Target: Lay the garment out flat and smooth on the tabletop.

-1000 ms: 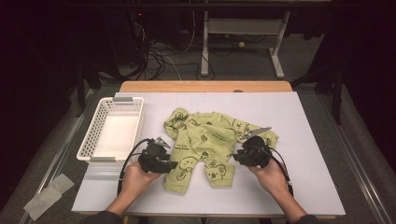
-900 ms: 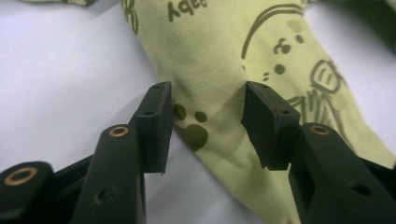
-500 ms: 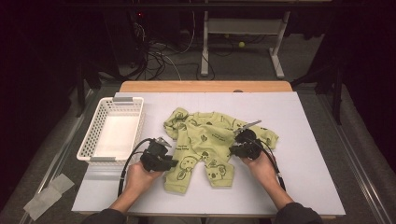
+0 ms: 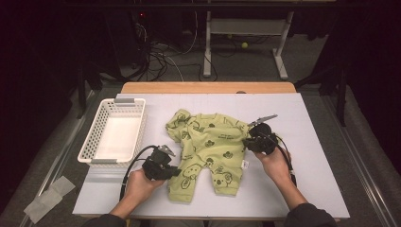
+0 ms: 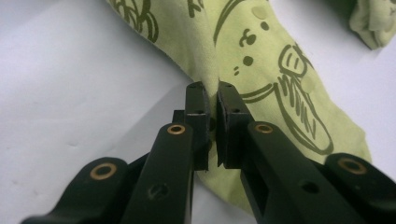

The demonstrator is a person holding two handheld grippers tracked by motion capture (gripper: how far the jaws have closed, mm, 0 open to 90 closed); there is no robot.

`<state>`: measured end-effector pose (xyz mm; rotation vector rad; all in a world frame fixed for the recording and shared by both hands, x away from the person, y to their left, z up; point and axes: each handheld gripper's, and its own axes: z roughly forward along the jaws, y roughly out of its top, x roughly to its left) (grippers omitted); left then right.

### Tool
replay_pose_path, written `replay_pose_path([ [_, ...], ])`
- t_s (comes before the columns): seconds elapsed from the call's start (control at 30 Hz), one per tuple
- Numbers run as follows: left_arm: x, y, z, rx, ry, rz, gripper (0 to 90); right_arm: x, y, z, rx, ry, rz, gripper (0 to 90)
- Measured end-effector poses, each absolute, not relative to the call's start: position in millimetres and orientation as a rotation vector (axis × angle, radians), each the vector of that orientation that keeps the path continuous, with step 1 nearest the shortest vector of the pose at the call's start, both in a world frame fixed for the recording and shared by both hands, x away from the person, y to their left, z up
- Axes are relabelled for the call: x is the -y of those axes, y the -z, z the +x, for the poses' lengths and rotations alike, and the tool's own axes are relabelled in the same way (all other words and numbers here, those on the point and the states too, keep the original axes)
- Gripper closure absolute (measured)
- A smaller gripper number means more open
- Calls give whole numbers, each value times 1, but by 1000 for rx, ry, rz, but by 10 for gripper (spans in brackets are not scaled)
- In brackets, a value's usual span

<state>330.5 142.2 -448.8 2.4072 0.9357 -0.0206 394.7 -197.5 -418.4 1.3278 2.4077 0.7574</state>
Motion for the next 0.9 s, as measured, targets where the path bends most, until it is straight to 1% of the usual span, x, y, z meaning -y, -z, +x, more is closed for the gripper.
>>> replay_pose_path([
  [0.03, -143, 447, 330, -941, 6, 2398, 744, 197, 417, 393, -2405, -771, 1325, 758],
  [0.17, -145, 440, 336, -984, -61, 2360, 596, 189, 413, 382, -2432, -791, 1271, 746],
  [0.27, -141, 437, 344, -1004, -116, 2331, 533, 178, 416, 374, -2485, -777, 1220, 724],
  [0.33, -139, 438, 353, -1029, -153, 2320, 530, 172, 422, 372, -2513, -764, 1213, 709],
  [0.47, -141, 444, 372, -1096, -109, 2270, 531, 166, 435, 373, -2554, -735, 1223, 682],
  [0.57, -140, 448, 380, -1119, -96, 2281, 539, 164, 443, 373, -2578, -707, 1224, 679],
  [0.7, -133, 454, 387, -1123, -62, 2304, 608, 161, 447, 372, -2592, -679, 1207, 699],
  [0.77, -130, 456, 386, -1107, -75, 2324, 663, 160, 446, 369, -2604, -663, 1186, 765],
  [0.87, -129, 455, 383, -1074, -45, 2358, 780, 161, 446, 364, -2639, -646, 1151, 889],
  [0.9, -129, 454, 381, -1070, -33, 2368, 795, 161, 446, 362, -2642, -641, 1144, 897],
])
